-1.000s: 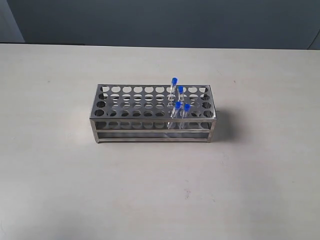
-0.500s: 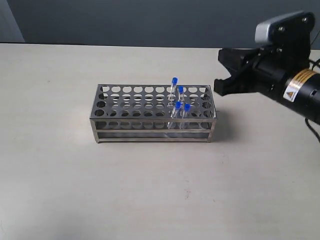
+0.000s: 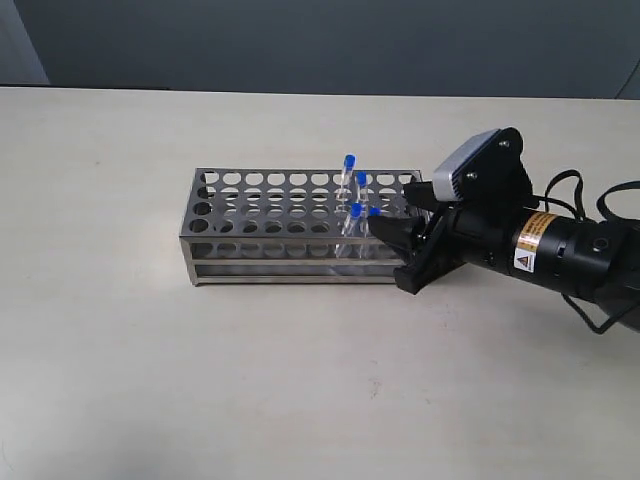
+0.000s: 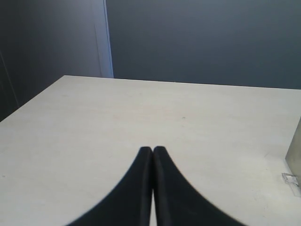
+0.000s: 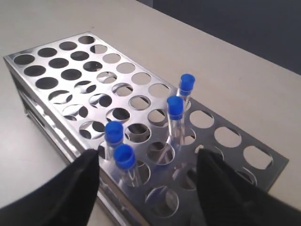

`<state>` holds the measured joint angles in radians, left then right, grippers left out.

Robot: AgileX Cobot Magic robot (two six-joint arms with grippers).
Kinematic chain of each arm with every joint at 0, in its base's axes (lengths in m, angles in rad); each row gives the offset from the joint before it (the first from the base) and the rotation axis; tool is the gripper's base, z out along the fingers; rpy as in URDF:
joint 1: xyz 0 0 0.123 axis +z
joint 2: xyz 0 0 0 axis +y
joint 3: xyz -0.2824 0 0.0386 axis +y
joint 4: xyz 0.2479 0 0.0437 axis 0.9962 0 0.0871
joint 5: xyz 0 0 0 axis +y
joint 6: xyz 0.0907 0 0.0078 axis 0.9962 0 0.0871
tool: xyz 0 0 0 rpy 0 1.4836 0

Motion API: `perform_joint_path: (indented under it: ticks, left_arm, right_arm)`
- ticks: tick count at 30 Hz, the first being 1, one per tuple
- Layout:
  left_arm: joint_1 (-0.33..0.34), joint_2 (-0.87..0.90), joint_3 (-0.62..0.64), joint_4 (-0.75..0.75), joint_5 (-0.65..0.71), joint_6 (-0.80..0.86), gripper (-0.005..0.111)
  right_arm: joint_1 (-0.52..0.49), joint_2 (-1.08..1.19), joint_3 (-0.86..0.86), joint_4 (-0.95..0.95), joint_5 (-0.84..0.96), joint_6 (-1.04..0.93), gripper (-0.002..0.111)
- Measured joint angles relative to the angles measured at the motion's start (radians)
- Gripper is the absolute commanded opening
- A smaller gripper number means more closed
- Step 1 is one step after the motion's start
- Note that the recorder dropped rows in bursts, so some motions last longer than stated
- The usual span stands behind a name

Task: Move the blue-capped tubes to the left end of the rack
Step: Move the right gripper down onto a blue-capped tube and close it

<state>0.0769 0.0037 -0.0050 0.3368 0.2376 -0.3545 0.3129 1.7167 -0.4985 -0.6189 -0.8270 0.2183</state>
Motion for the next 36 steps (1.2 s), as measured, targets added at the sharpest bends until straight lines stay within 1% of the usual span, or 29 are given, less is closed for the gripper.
perform_joint_path:
  ticks: [6,14,18,26,36]
  left_arm:
    - [0.000,0.000,0.000,0.000,0.000,0.000,0.000]
    - [0.000,0.000,0.000,0.000,0.000,0.000,0.000]
    - [0.000,0.000,0.000,0.000,0.000,0.000,0.000]
    - [0.000,0.000,0.000,0.000,0.000,0.000,0.000]
    - [0.000,0.000,0.000,0.000,0.000,0.000,0.000]
  right_arm:
    - [0.000,0.000,0.000,-0.042,-0.050,-0.004,0.059]
    - [0.000,0.000,-0.002,0.032,-0.089,-0.059,0.059]
    - [0.005,0.004,-0.016,0.034,-0.091,-0.063,0.055]
    - [0.010,0.093,-0.023,0.036,-0.102,-0.063,0.054]
    - [0.010,0.161,-0.031,0.046,-0.160,-0.063,0.053]
